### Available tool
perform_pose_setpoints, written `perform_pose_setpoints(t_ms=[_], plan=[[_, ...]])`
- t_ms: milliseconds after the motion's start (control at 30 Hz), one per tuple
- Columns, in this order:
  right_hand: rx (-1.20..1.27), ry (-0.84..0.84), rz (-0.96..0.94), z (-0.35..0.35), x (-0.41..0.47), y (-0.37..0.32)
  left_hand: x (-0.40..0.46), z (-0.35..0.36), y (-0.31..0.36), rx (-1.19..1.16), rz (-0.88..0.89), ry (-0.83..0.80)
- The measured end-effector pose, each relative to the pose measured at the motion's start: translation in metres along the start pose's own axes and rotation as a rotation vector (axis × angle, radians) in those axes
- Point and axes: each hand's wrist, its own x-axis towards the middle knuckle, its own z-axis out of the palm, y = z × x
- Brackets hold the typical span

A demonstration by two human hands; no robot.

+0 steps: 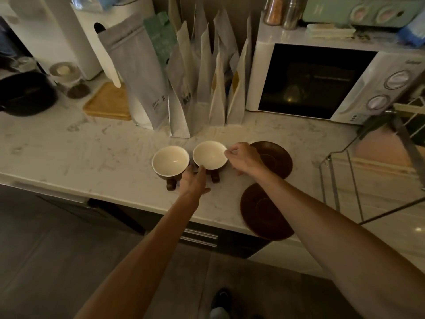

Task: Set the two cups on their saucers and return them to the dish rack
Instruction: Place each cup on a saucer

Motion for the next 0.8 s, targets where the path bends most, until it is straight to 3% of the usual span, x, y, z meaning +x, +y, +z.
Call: perform_pose_setpoints(t_ms=[367,800], plan=[[0.171,-0.086,0.069,0.016,0.019,0.007,0.014,0.010,0.000,-0.028,0.058,0.009],[0.206,0.044,0.041,-0.005,0.024,0.017,0.012,0.022,0.019,0.014,0.177,-0.046]])
